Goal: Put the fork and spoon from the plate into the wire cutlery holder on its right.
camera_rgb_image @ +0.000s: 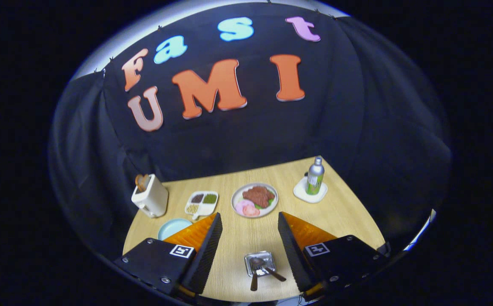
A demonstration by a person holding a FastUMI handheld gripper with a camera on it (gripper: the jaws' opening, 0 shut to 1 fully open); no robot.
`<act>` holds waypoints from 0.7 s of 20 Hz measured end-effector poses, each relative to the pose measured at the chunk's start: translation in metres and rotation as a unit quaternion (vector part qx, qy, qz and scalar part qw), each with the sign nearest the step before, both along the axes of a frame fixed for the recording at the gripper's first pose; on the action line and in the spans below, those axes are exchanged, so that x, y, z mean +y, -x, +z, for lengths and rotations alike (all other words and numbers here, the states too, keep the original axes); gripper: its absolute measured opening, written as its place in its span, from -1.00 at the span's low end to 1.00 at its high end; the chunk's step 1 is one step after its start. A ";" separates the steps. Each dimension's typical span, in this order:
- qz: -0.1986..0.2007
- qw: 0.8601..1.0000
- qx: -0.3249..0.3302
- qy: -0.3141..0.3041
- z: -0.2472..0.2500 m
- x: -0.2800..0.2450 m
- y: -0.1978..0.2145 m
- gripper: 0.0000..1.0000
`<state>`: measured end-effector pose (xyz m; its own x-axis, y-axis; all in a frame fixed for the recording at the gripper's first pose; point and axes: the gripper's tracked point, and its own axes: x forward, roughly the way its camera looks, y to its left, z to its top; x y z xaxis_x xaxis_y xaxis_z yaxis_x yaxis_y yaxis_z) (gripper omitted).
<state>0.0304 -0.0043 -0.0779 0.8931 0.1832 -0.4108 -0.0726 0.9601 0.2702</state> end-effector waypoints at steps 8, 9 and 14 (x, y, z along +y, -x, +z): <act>-0.039 0.975 -0.219 0.011 0.103 -0.031 0.004 0.63; -0.039 0.970 -0.240 0.016 0.112 -0.032 0.008 0.66; -0.045 0.948 -0.314 0.033 0.137 -0.029 0.022 0.73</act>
<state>0.0082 -0.0332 0.0591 0.9761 0.0867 0.1993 -0.1158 0.9835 0.1392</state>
